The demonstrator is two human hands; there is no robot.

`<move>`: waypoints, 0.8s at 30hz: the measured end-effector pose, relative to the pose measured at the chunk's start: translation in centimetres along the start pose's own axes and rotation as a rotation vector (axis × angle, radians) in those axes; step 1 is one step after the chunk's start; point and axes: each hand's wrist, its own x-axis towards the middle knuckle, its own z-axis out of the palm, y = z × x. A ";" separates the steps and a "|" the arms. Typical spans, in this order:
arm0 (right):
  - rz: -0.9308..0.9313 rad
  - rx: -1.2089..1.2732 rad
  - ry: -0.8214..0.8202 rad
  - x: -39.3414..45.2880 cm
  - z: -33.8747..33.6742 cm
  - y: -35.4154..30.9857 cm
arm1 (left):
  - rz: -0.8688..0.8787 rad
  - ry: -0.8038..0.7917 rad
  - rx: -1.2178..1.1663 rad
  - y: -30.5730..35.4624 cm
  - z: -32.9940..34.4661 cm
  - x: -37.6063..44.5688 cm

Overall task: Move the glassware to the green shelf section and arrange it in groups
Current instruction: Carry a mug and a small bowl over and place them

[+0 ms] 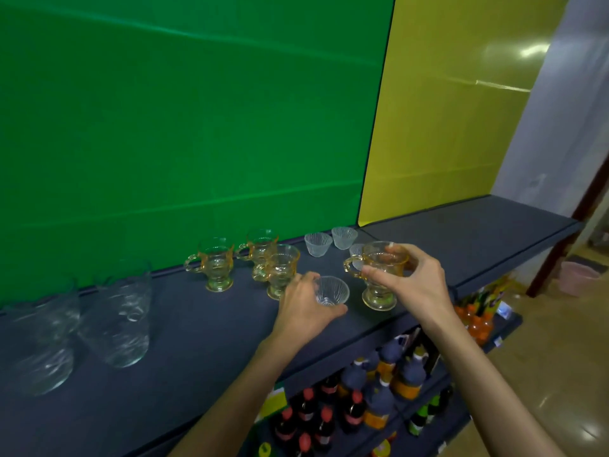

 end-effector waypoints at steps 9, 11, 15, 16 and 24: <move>-0.059 0.092 -0.146 8.9 -1.1 4.6 | -0.196 0.103 0.087 1.8 5.3 7.5; -0.066 0.122 -0.164 10.2 -1.5 5.6 | -0.222 0.129 0.101 2.2 6.2 8.7; -0.054 0.161 -0.200 12.2 -2.0 7.4 | -0.250 0.160 0.120 2.8 7.3 10.1; -0.053 0.169 -0.213 12.5 -2.0 7.7 | -0.255 0.168 0.131 2.9 7.5 10.2; -0.103 0.200 -0.305 12.9 -0.4 6.9 | -0.077 0.167 0.528 4.5 5.4 8.3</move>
